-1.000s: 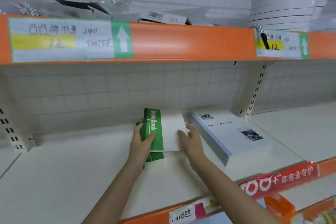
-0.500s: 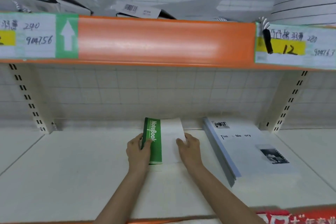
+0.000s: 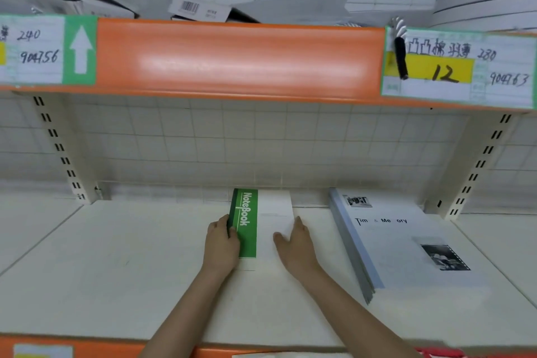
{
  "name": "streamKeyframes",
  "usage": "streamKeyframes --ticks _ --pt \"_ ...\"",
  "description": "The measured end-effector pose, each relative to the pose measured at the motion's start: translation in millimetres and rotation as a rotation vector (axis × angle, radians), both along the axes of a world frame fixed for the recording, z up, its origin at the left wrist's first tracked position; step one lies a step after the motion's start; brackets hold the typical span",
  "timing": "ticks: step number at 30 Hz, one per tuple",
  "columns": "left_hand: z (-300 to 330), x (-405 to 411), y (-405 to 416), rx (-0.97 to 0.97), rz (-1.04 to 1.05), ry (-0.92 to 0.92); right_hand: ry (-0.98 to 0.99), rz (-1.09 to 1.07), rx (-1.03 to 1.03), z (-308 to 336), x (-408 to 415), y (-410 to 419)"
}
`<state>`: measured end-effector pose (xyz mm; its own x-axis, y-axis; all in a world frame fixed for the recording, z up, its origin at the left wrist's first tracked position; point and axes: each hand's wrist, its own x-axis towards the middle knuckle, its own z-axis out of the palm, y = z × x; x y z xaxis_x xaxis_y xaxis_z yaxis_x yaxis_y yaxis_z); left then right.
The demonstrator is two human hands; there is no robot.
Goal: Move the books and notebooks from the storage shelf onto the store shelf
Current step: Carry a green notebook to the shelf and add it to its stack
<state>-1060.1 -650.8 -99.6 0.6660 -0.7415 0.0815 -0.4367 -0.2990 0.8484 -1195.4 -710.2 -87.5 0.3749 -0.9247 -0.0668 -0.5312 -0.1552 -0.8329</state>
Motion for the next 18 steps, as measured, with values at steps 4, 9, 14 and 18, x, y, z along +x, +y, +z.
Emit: streamKeyframes --ticks 4,9,14,18 --pt "2.9 -0.5 -2.0 0.029 -0.012 -0.004 0.017 0.038 0.027 3.2 -1.3 0.3" --pt "8.7 -10.4 0.4 0.055 -0.024 -0.040 0.030 0.046 0.016 3.8 -2.1 2.3" --pt "13.3 -9.2 2.7 0.093 -0.019 -0.067 0.085 0.083 -0.026 5.9 -4.6 4.0" --pt "17.8 -9.2 16.0 0.133 -0.013 -0.166 0.220 0.135 -0.277 6.6 -9.0 5.9"
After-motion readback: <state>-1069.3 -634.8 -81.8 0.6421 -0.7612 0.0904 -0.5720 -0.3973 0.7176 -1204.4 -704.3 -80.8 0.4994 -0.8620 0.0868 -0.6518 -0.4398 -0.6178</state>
